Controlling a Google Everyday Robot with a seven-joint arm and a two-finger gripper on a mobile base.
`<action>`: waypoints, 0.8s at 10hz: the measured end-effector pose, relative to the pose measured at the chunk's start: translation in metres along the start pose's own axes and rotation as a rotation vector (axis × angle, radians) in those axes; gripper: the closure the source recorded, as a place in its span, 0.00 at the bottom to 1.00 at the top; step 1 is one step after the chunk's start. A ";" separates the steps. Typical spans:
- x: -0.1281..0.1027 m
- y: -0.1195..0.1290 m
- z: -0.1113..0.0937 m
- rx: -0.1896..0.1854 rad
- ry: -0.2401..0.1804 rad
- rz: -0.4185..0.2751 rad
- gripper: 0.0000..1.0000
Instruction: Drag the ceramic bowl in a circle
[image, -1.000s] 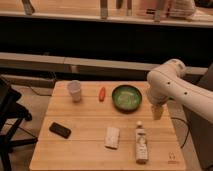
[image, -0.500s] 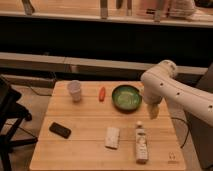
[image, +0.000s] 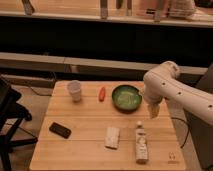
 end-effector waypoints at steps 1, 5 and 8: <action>-0.002 -0.003 0.002 0.001 -0.004 -0.010 0.20; 0.001 -0.005 0.015 -0.001 -0.030 -0.048 0.20; -0.005 -0.011 0.024 -0.005 -0.047 -0.070 0.20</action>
